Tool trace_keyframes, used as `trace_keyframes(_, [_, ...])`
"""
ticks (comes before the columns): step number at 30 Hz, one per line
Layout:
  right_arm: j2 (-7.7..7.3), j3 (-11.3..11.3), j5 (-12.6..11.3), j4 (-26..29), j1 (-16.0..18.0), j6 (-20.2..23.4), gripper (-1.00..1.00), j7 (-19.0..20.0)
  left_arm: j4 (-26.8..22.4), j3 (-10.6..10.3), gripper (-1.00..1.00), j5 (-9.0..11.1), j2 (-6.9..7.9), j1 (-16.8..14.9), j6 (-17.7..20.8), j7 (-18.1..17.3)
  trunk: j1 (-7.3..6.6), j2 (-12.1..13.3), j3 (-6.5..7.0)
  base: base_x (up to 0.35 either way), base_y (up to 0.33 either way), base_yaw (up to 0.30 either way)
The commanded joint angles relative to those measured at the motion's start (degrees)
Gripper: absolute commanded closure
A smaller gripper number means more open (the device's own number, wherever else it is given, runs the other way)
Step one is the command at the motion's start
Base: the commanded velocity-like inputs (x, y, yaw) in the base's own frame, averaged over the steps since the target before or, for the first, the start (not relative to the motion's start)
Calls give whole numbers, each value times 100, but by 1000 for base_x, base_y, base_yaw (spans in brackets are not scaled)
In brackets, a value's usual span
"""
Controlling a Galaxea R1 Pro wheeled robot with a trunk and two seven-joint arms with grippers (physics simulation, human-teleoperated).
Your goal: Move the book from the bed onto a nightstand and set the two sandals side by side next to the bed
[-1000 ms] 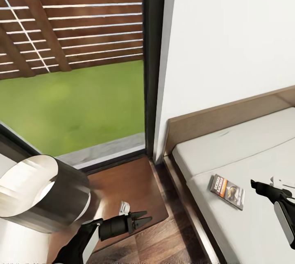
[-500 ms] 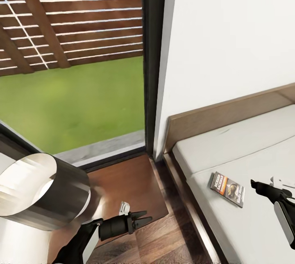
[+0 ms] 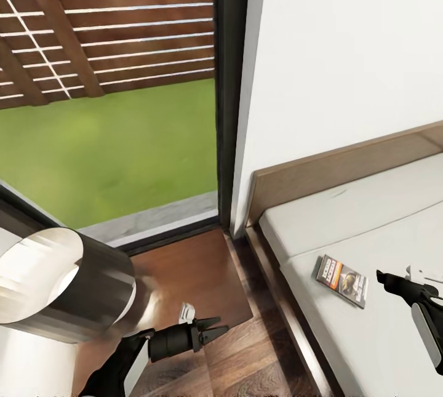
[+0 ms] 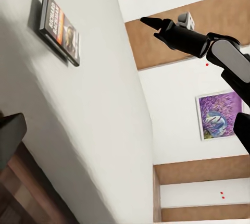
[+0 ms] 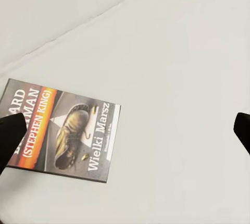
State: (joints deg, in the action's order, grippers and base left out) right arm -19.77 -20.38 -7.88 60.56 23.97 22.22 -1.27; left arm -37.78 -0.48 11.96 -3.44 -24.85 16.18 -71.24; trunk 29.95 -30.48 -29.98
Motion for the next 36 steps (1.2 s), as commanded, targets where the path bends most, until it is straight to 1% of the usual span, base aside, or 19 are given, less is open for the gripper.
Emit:
trace_keyframes(1, [-1,-1,-56,8,2,28,-100,-13,-1,-5,-100,28,1,-2,60,-12,2,-7,-16,0,0,0])
trace_keyframes(8, [4,18,-50,24,2,28,-100,-17,-1,-5,-100,29,1,-2,60,-12,2,-7,-63,0,0,4])
trace_keyframes(10, [44,63,-38,84,2,28,-100,-33,-1,-5,-100,27,1,-2,60,-12,2,-7,-64,0,0,1])
trace_keyframes(12, [214,152,-33,113,2,29,-100,-106,-1,-5,-100,26,1,-2,60,-12,2,-7,-64,0,0,0])
trace_keyframes(13, [270,169,-32,118,4,29,-100,-138,-1,-7,-100,26,1,-2,60,-12,2,-7,-65,0,0,0])
trace_keyframes(15, [447,210,-30,127,8,25,-100,-277,-1,-11,-100,26,1,-2,60,-12,2,-7,-65,0,0,0])
trace_keyframes(17, [530,231,-33,116,16,6,-100,-350,-1,-13,-100,24,1,-2,60,-12,2,-7,-65,0,0,0])
trace_keyframes(19, [551,236,-36,104,79,-48,-100,-370,-1,-13,-100,21,1,-2,60,-12,2,-7,-65,0,0,0])
trace_keyframes(21, [573,241,-47,74,370,-155,-100,-388,-1,-14,-100,20,1,-2,60,-12,2,-7,-65,0,0,0])
trace_keyframes(22, [576,240,-59,-35,665,-187,-100,-394,-1,-16,-100,20,-1,-2,60,-12,2,-7,-65,0,0,0])
trace_keyframes(23, [575,239,-64,-222,890,-197,-100,-396,-1,-18,-100,19,-4,-2,60,-12,2,-7,-65,0,0,0])
trace_keyframes(25, [573,238,-67,-410,1091,-198,-100,-398,-1,-20,-100,18,-5,-2,60,-12,2,-7,-65,0,0,0])
trace_keyframes(27, [576,237,-69,-900,1614,-133,-100,-399,-1,-22,-100,17,-7,-2,60,-12,2,-7,-65,0,0,0])
trace_keyframes(28, [577,237,-68,-1016,1719,-120,-100,-399,-1,-22,-100,17,-7,-2,60,-12,2,-7,-65,0,0,0])
trace_keyframes(29, [577,237,-65,-1240,1895,-98,-100,-400,-1,-22,-100,17,-7,-2,60,-12,2,-7,-65,0,0,0])
trace_keyframes(31, [578,236,-51,-1513,2064,-80,-100,-400,-1,-22,-100,17,-8,-2,60,-12,2,-7,-65,0,0,0])
trace_keyframes(36, [589,252,-5,-1815,2231,-54,-100,-396,-1,-23,-100,18,-8,-2,60,-12,2,-7,-65,0,0,0])
